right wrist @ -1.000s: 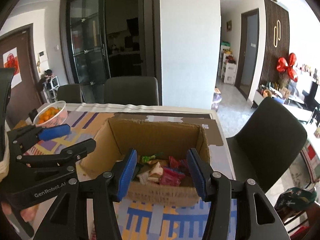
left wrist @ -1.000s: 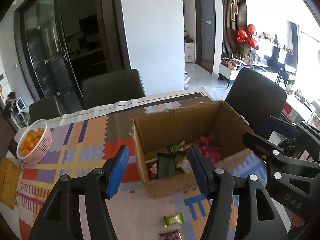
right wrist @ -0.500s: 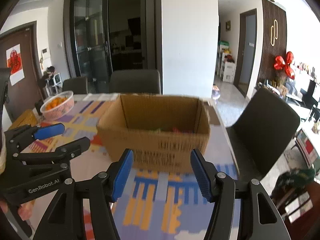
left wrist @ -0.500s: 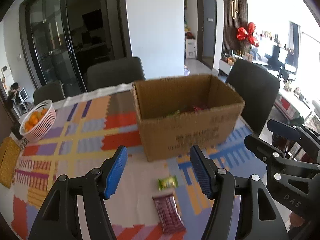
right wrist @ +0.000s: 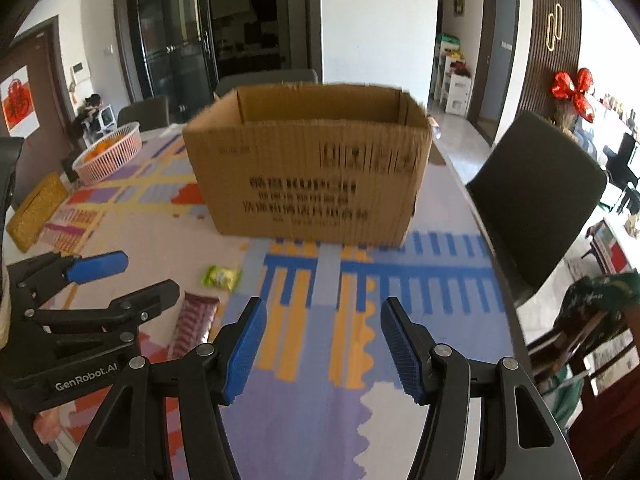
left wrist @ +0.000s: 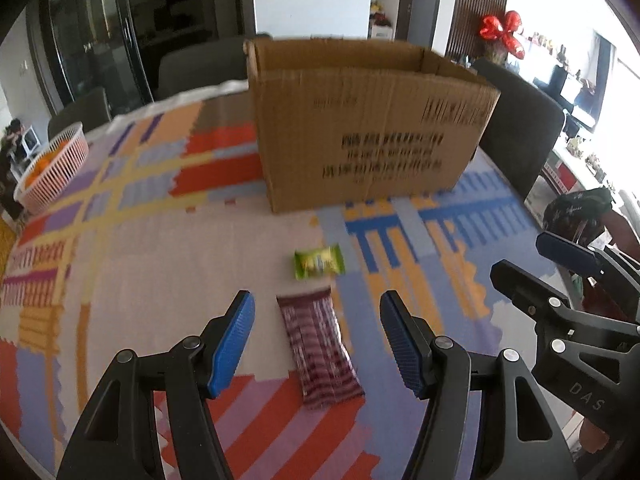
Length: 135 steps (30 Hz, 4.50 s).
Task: Organize snacks
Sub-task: 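Grasp the brown striped bar with the left gripper while the right grasps the yellow-green candy, then carry the striped bar and yellow-green candy over the box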
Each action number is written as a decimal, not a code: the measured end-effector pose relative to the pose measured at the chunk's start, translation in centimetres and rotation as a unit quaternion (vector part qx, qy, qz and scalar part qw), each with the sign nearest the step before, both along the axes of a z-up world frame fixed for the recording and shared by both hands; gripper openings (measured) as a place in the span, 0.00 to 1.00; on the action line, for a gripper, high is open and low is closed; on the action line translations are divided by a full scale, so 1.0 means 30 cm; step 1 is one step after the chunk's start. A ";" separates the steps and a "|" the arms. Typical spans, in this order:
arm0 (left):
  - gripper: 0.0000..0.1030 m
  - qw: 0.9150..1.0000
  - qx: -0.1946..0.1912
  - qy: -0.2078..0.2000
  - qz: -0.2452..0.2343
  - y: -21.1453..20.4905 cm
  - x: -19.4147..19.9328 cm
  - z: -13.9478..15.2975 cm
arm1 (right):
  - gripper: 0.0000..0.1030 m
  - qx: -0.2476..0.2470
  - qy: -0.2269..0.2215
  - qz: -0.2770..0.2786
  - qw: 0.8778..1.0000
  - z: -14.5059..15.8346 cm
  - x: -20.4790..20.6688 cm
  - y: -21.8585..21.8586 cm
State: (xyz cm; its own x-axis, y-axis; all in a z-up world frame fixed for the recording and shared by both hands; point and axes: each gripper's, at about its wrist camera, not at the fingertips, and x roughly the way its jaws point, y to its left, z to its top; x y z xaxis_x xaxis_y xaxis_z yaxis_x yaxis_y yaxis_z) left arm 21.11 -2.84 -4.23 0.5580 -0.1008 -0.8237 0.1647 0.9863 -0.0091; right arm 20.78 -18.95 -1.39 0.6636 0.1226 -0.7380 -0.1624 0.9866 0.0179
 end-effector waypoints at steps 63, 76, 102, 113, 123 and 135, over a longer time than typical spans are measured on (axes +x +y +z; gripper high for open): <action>0.34 0.993 -0.033 0.009 0.111 0.245 0.065 -0.142 | 0.58 -0.057 0.116 0.200 0.971 -0.274 0.355 0.401; 0.34 0.993 -0.039 0.011 0.107 0.244 0.097 -0.154 | 0.37 -0.039 0.134 0.188 0.972 -0.300 0.367 0.400; 0.34 0.994 -0.054 -0.082 0.046 0.110 0.035 0.135 | 0.21 0.008 0.014 0.088 0.996 0.002 0.199 0.179; 0.34 0.988 -0.060 -0.142 0.018 0.032 0.037 0.329 | 0.21 0.032 -0.067 0.039 0.996 0.224 0.155 0.065; 0.34 0.981 -0.042 -0.188 0.000 -0.022 0.126 0.476 | 0.21 0.037 -0.101 0.026 0.994 0.361 0.231 0.020; 0.34 0.990 -0.045 -0.129 -0.014 -0.031 0.389 0.489 | 0.21 0.023 -0.072 0.016 0.997 0.418 0.416 0.009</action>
State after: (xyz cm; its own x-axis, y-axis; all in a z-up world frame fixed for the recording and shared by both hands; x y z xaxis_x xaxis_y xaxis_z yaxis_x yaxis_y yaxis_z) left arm 32.77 -3.77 10.45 0.7453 -0.1849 -0.6406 0.1998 0.9786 -0.0501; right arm 33.27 -18.67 11.15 0.7573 0.1775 -0.6285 -0.1986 0.9794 0.0372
